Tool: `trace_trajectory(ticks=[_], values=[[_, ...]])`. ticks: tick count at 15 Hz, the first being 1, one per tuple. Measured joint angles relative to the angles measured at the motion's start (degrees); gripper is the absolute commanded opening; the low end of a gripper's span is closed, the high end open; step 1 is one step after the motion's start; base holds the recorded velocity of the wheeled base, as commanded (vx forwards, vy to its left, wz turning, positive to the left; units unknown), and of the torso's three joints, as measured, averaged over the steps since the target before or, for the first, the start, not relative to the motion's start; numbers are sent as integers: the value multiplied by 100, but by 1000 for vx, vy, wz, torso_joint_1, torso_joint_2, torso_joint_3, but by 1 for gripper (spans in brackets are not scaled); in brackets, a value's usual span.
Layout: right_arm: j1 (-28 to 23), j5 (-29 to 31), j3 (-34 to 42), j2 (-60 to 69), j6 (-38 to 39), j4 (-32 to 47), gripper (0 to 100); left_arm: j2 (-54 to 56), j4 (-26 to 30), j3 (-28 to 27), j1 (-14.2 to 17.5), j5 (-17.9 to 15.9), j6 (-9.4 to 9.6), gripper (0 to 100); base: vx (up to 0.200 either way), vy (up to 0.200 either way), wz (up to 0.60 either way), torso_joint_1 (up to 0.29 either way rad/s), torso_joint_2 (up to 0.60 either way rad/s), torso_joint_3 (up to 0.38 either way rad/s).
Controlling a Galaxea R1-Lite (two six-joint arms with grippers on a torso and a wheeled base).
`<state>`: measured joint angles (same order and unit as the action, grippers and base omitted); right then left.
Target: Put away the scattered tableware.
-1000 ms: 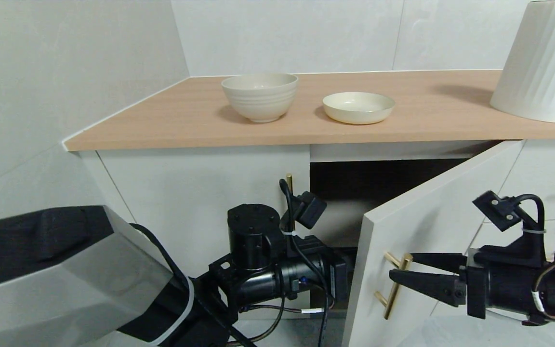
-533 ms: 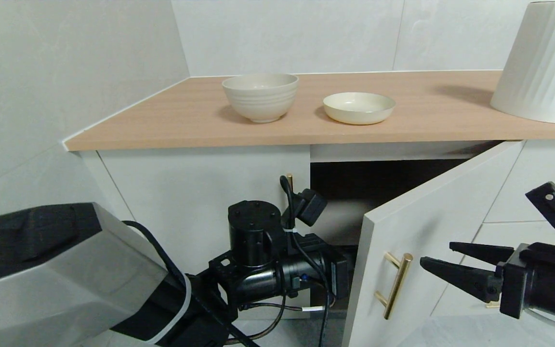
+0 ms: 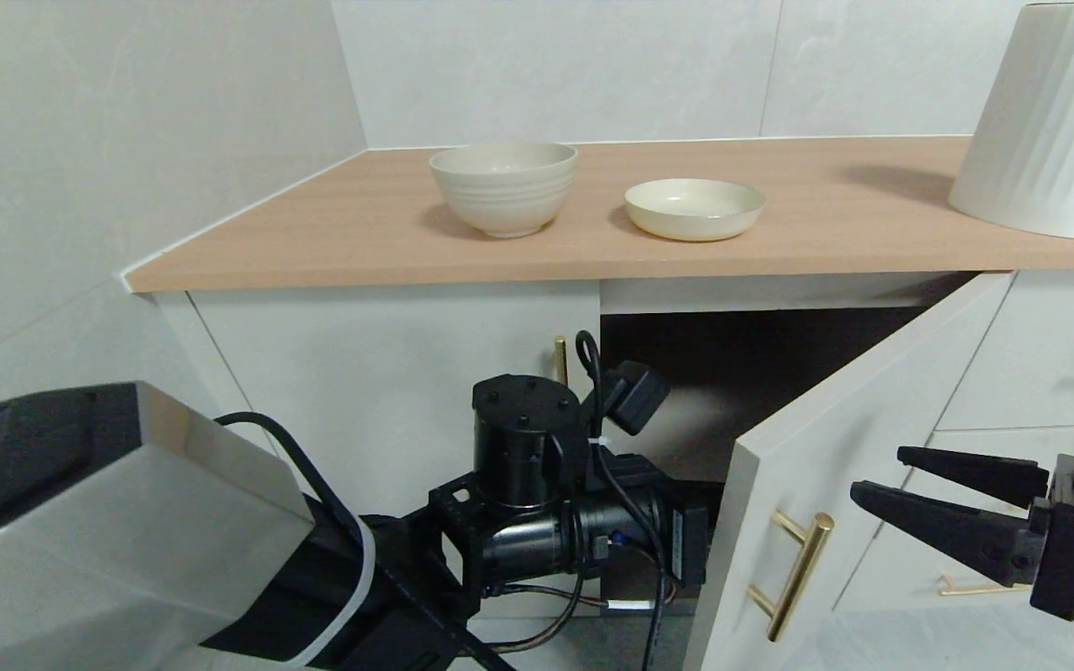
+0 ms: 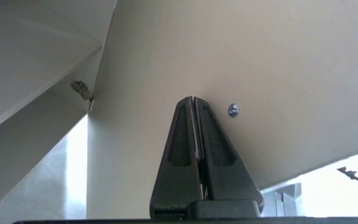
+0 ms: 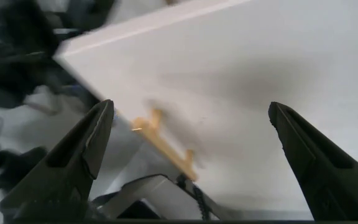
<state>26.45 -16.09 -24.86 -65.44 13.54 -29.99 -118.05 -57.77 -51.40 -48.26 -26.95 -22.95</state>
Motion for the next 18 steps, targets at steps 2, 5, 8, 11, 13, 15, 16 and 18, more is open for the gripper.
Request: trace_trajectory(ticks=[2,5,8,11,13,15,16,18], values=[[-5,-106,-2,116,0,2,100,-55,-1,-28,-24,18,-2,0,-200,0,0,10,0,-2],[0,-121,-30,255,0,7,100,-157,10,-139,-90,-15,2,0,-67,0,0,6,-2,1],[6,-128,-52,380,0,-17,100,-350,57,-412,-77,-13,2,0,0,0,0,0,0,0],[6,-121,-85,428,-2,-30,100,-523,557,-811,-79,7,2,0,0,0,0,0,0,0],[6,-117,-132,469,0,-37,100,-599,657,-968,-83,0,0,0,0,0,0,0,0,0],[2,-108,-210,513,5,-35,100,-636,736,-1014,-132,11,-2,0,0,0,0,0,0,0],[0,-98,-256,535,5,-41,100,-647,769,-1031,-171,9,-2,0,-200,0,0,-2,2,-2],[0,-85,-301,607,6,-35,100,-662,935,-1151,-234,11,-2,0,-200,0,0,7,2,5]])
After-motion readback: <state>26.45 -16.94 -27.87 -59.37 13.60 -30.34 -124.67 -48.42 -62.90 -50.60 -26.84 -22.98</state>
